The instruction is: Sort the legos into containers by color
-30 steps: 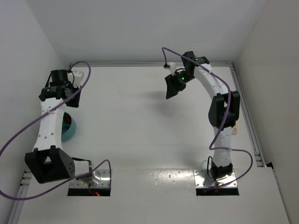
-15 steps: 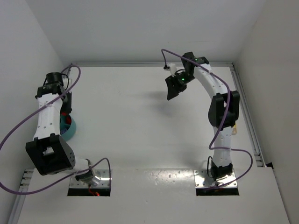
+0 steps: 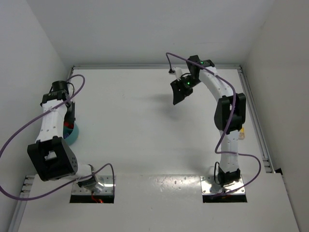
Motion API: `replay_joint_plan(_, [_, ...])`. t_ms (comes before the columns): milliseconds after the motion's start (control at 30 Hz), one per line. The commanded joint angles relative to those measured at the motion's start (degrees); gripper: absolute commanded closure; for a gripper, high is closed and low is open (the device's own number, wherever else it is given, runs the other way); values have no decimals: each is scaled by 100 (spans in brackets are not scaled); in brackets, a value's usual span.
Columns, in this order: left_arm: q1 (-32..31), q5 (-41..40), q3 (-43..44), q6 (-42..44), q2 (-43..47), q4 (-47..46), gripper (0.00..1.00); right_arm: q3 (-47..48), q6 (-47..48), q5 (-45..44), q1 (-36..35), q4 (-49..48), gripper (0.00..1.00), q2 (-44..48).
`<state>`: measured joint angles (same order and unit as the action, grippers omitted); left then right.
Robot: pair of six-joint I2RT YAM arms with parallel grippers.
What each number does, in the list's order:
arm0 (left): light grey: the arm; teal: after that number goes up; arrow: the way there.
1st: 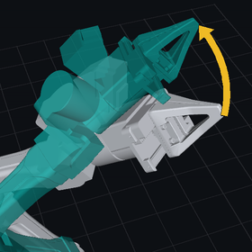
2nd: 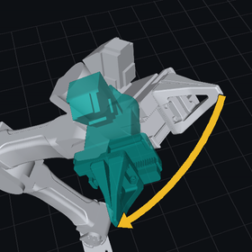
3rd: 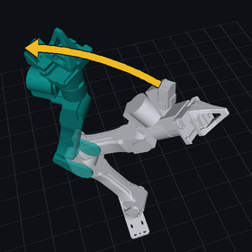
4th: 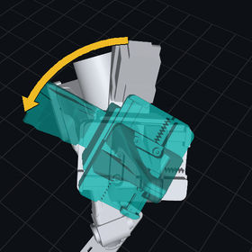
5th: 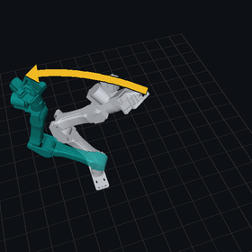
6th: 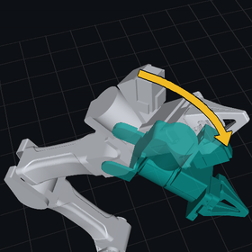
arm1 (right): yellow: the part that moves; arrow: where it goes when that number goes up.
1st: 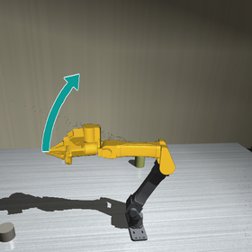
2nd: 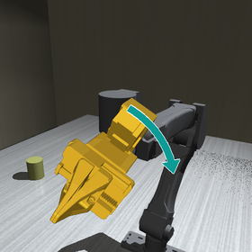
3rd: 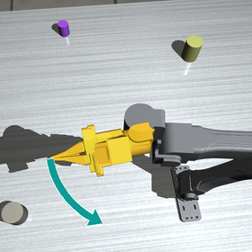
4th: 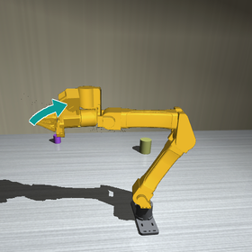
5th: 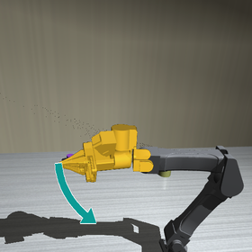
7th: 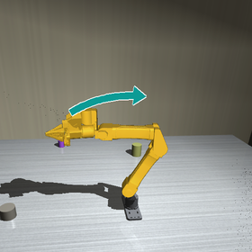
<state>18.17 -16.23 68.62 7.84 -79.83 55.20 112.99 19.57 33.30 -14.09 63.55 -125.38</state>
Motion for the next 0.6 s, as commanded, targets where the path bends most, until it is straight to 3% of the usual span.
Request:
replay_joint_plan(0, [81, -56, -68, -63, 12, -185, 76, 144, 108, -25, -85, -27, 38, 23])
replay_joint_plan(567, [292, 322, 221, 210, -542, -484, 68, -14, 108, -78, -85, -27, 38, 23])
